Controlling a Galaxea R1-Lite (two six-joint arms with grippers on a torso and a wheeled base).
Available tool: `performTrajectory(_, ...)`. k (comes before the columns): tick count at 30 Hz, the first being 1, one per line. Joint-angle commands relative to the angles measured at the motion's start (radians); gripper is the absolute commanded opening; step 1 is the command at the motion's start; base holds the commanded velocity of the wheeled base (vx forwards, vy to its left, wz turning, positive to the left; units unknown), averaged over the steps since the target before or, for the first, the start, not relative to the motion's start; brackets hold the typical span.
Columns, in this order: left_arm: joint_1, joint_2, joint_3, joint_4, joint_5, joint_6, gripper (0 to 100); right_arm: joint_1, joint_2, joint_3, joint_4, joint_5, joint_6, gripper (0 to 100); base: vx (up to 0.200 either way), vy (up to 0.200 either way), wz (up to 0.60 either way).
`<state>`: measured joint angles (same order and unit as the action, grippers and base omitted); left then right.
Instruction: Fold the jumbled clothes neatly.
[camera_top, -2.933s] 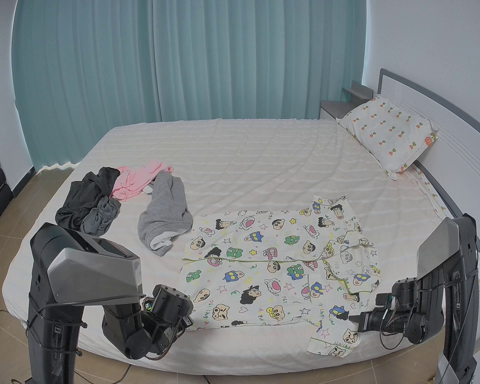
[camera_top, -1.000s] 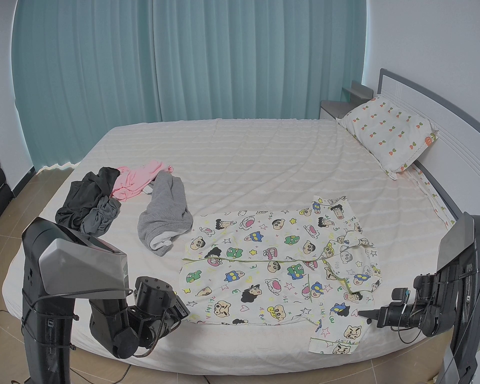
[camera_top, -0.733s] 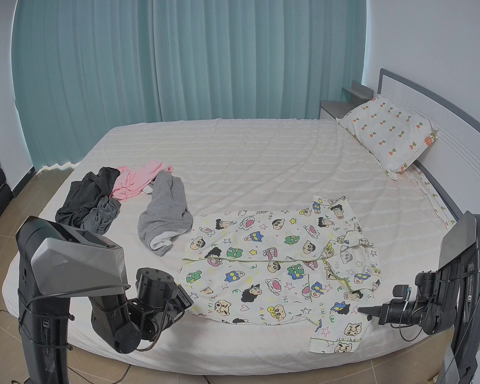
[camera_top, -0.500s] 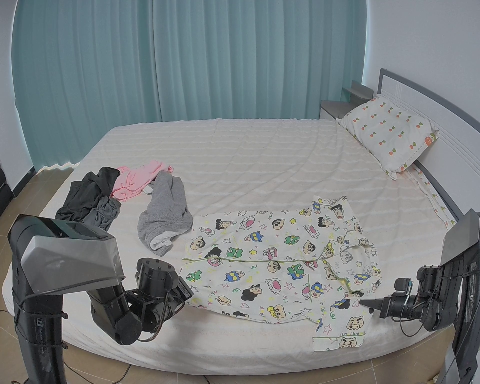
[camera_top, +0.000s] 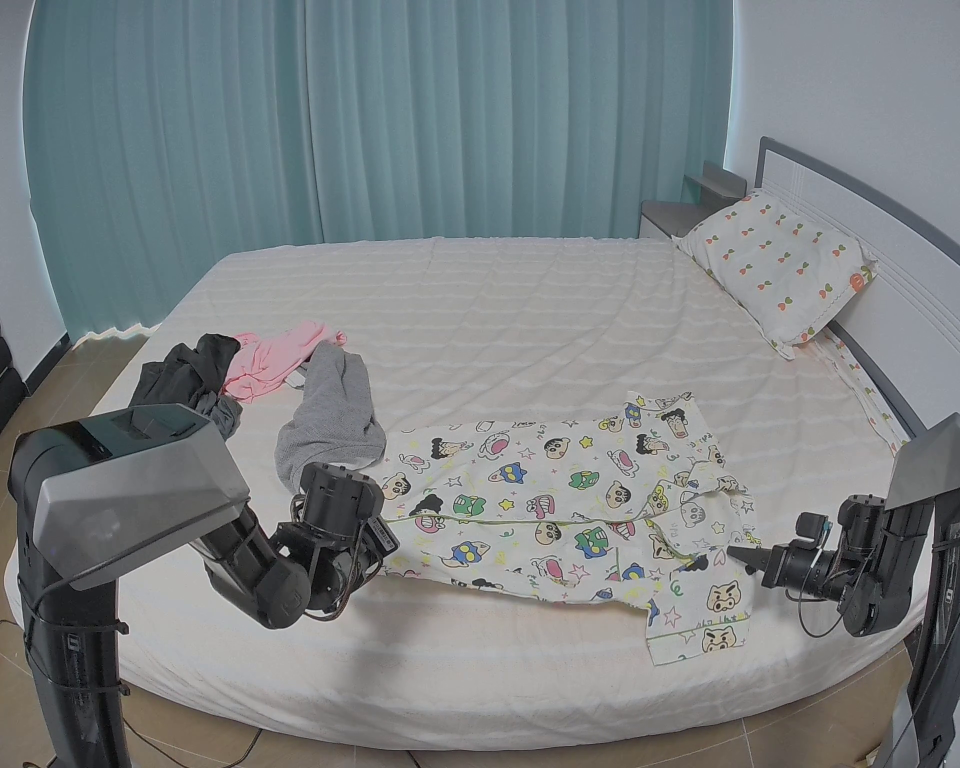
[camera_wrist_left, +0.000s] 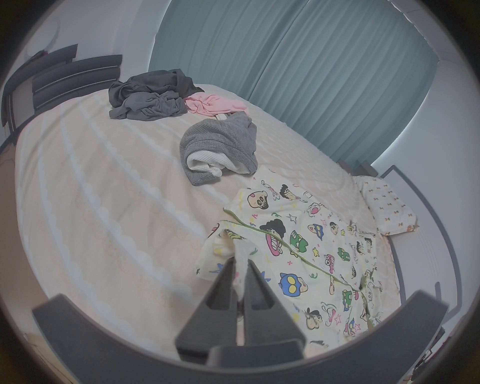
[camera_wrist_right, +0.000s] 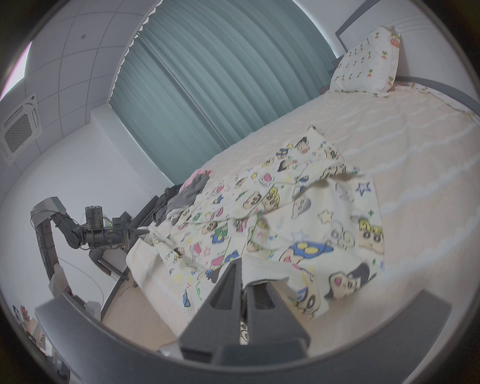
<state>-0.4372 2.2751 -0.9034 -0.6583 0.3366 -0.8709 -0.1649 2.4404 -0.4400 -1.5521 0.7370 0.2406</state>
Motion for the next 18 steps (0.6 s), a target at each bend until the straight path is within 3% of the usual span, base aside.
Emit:
performTrajectory(1,0.02,0.02,-0.135,0.1,0.001,0.0,0,-0.001,0.023,-0.111,-0.006,-0.028,0.051,0,0.0,0.0,0.0)
performTrajectory(7,0.04,0.055,-0.267,0.281,-0.004,-0.004,0,-0.001,0.063,-0.24,0.047,-0.067,0.063,0,0.0,0.0,0.0)
performTrajectory(11,0.049,0.106,-0.379,0.387,-0.004,-0.002,0,-0.001,0.058,-0.324,0.158,-0.073,0.063,0,0.0,0.0,0.0)
performTrajectory(18,0.052,0.161,-0.506,0.462,-0.005,-0.002,0,-0.002,0.058,-0.445,0.284,-0.074,0.062,0,0.0,0.0,0.0)
